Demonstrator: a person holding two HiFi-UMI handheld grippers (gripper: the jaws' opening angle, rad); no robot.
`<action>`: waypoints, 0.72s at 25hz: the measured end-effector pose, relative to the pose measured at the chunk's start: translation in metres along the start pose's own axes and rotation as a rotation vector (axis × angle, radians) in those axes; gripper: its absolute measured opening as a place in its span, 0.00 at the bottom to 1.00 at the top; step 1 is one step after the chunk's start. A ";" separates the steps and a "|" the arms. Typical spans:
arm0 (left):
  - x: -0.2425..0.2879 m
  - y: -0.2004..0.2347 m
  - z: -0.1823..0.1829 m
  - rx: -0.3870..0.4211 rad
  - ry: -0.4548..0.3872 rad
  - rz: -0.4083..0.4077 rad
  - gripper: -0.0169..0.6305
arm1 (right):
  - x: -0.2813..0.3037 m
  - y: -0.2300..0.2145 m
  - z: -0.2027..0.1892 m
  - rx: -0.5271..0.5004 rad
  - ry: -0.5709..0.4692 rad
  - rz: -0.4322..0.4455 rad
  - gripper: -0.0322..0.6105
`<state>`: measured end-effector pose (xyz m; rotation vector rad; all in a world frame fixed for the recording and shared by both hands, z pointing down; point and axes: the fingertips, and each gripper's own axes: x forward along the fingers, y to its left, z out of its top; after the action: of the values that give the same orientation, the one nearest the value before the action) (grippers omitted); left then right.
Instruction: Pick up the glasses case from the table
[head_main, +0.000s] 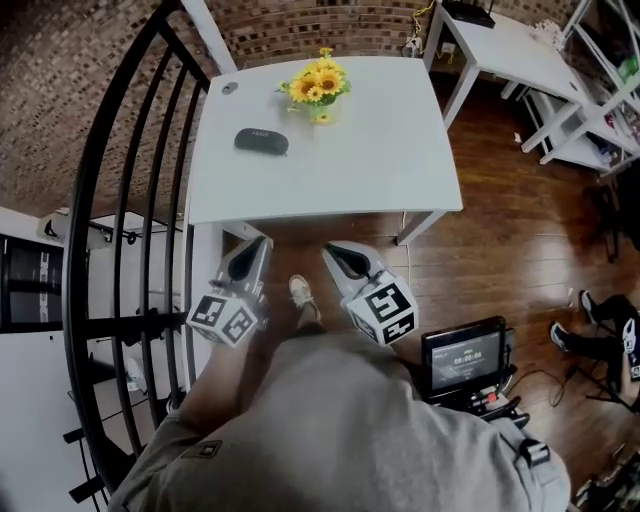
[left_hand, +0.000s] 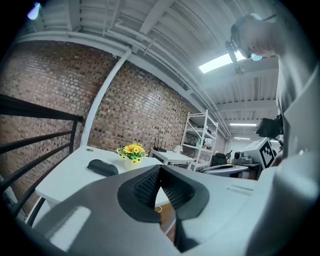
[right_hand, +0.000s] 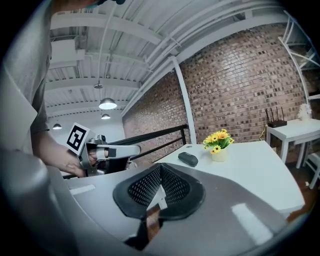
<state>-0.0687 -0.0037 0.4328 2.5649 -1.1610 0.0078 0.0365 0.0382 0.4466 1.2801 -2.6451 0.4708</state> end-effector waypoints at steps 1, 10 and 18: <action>0.007 0.014 0.004 -0.004 0.002 -0.005 0.02 | 0.015 -0.005 0.004 0.001 0.006 -0.011 0.07; 0.057 0.131 0.025 -0.024 0.018 -0.067 0.02 | 0.139 -0.028 0.033 -0.034 0.038 -0.088 0.07; 0.080 0.185 0.022 -0.065 0.019 -0.077 0.02 | 0.203 -0.043 0.036 -0.105 0.095 -0.105 0.07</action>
<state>-0.1532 -0.1828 0.4765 2.5445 -1.0378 -0.0227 -0.0558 -0.1480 0.4789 1.3222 -2.4752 0.3626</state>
